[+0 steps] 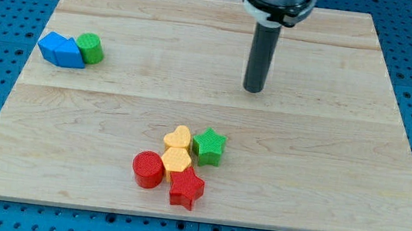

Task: Move the blue triangle to the bottom of the green circle

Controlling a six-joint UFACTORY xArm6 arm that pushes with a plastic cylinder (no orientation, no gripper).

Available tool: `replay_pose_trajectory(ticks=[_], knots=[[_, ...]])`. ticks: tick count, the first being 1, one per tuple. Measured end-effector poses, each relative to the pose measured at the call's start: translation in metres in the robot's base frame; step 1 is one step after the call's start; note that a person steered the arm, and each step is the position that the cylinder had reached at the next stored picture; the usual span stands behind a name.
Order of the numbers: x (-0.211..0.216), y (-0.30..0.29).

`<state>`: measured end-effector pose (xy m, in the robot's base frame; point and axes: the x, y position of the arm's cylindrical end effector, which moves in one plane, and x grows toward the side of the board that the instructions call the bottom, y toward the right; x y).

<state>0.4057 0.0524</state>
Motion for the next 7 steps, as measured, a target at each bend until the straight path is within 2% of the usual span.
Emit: replay_pose_trajectory(ticks=[2, 3, 5, 7], knots=[[0.013, -0.098], [0.036, -0.142], [0.042, -0.339], [0.041, -0.357]])
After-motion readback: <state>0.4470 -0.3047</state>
